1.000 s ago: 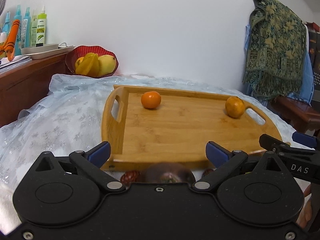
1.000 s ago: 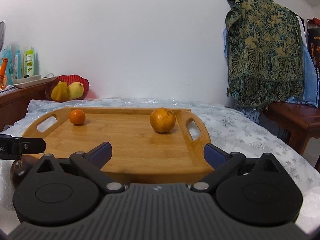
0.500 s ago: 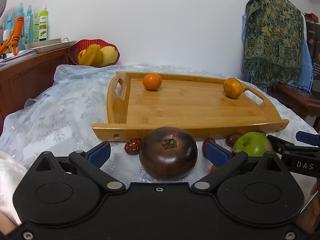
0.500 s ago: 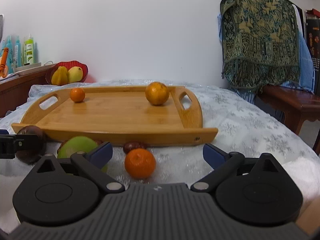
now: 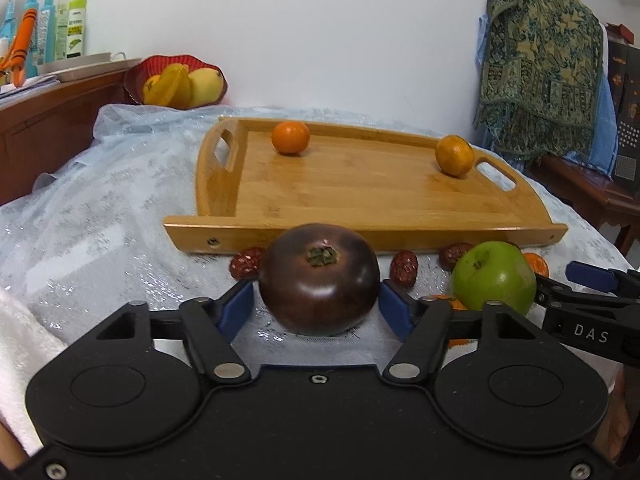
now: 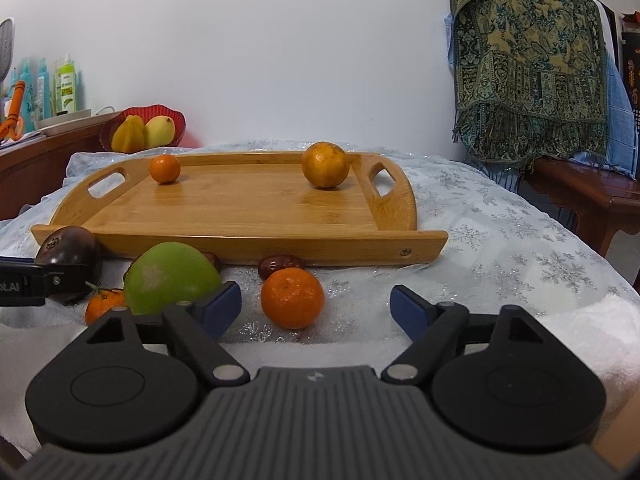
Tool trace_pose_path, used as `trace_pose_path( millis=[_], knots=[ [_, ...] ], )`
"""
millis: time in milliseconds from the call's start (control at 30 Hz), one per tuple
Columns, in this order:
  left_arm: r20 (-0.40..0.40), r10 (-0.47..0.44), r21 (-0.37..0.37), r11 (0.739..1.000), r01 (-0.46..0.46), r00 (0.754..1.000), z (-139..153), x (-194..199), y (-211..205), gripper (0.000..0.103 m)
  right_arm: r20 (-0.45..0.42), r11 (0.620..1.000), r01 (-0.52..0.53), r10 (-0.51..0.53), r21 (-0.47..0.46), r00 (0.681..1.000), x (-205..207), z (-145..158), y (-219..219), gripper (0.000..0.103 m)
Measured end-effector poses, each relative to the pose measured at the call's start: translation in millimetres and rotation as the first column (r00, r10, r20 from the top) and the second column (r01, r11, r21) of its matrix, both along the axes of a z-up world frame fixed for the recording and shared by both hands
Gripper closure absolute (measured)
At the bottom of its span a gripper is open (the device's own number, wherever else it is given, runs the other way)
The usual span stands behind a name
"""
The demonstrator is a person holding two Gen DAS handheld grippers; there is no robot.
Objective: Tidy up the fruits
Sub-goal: 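Grasp the dark purple tomato with the left tool while the right tool grasps a tangerine, then lift the tomato with the left tool while the right tool carries the tangerine over the tray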
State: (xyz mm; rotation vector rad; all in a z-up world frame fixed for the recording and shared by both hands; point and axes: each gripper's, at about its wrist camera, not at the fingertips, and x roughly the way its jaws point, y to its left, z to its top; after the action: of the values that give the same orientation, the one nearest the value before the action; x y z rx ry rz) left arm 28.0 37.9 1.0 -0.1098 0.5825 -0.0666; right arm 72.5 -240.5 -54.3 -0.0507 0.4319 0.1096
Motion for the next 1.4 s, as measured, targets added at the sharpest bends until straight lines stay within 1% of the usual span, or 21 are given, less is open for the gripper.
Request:
trace_pose_path(
  millis=[133, 267, 433, 533, 767, 1267, 1400],
  knots=[
    [0.005, -0.002, 0.023, 1.0, 0.002, 1.0, -1.7, 1.0, -4.4, 0.04, 0.001, 1.0, -0.011, 0.011, -0.006, 1.0, -0.9, -0.4, 2.3, 0.022],
    [0.007, 0.0, 0.025, 1.0, 0.0, 1.0, -2.4, 0.9, -5.4, 0.041, 0.001, 1.0, -0.023, 0.023, -0.012, 1.0, -1.2, -1.0, 5.0, 0.029],
    [0.012, 0.007, 0.027, 1.0, -0.007, 1.0, -2.8, 0.4, -6.0, 0.041, -0.006, 0.999, -0.041, 0.041, -0.009, 0.999, -0.9, -2.4, 7.1, 0.042],
    [0.014, 0.008, 0.032, 0.999, -0.008, 1.0, -2.8, 0.8, -7.0, 0.041, -0.015, 0.999, -0.044, 0.044, 0.001, 0.999, 0.0, -4.4, 7.5, 0.045],
    [0.013, 0.008, 0.036, 0.999, -0.009, 1.0, -3.9, 1.7, -7.1, 0.041, -0.029, 0.999, -0.036, 0.037, 0.025, 0.999, 2.4, -6.1, 6.3, 0.046],
    [0.015, 0.011, 0.057, 0.998, -0.012, 1.0, -6.2, 4.8, -10.0, 0.041, -0.027, 0.999, -0.033, 0.034, 0.031, 0.999, 4.9, -7.3, 8.8, 0.054],
    [0.016, 0.012, 0.067, 0.998, -0.013, 1.0, -5.5, 2.9, -11.8, 0.043, -0.023, 1.0, -0.02, 0.021, 0.024, 1.0, 5.3, -7.1, 8.3, 0.061]
  ],
)
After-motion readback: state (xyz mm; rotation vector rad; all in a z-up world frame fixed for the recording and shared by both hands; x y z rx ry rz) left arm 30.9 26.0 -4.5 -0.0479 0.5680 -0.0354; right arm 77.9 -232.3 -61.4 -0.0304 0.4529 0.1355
